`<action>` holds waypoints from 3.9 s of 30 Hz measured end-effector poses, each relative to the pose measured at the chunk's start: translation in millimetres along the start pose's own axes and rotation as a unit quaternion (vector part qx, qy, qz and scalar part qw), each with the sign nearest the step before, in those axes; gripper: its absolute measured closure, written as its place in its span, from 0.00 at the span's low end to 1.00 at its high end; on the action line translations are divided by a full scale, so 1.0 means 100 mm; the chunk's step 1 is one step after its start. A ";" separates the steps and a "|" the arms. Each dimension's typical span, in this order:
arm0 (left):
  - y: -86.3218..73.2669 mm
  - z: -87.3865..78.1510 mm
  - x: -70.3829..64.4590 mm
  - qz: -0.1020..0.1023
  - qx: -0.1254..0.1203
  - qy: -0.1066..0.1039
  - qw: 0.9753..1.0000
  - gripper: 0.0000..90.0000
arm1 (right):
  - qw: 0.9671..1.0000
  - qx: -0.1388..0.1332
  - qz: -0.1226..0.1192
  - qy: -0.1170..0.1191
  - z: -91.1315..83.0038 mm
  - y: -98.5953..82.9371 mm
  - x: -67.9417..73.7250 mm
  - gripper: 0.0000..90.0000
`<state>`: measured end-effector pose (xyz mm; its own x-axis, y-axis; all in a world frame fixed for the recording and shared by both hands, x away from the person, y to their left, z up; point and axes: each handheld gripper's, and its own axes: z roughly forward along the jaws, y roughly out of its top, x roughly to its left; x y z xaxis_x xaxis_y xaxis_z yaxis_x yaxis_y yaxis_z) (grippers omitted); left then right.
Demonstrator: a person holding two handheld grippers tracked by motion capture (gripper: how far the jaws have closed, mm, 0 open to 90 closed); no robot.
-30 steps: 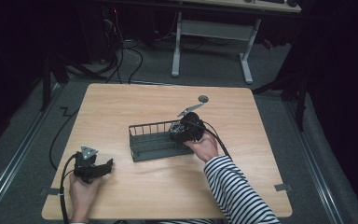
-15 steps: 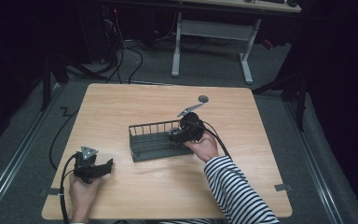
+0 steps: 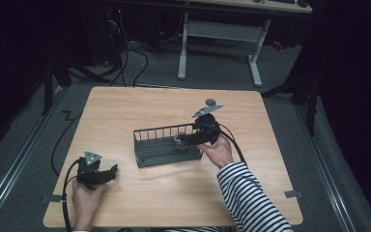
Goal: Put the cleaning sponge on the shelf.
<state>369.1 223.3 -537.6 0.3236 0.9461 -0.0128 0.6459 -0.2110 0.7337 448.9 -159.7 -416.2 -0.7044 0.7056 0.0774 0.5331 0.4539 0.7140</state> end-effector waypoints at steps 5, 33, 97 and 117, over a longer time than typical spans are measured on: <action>0.00 0.00 0.00 0.000 0.000 0.000 1.000 0.23 | 1.000 -0.015 0.011 -0.007 -0.14 -0.03 -0.08 0.30; 0.00 0.00 0.00 0.001 0.001 -0.001 1.000 0.23 | 0.995 -0.059 0.056 -0.054 -0.76 -0.49 -0.42 0.35; 0.00 0.00 -0.01 0.001 -0.001 -0.001 1.000 0.24 | 0.984 -0.032 0.126 -0.123 -0.46 -1.69 -0.54 0.37; 0.00 0.00 -0.01 0.002 0.000 -0.001 1.000 0.24 | 0.982 -0.010 0.093 -0.166 -0.28 -1.83 -0.49 0.36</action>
<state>369.2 222.5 -537.5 0.3266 0.9451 -0.0112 0.6443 -0.2139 0.7342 372.6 -292.8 -531.1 -0.4030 0.9150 -0.0216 0.6260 0.2927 0.7228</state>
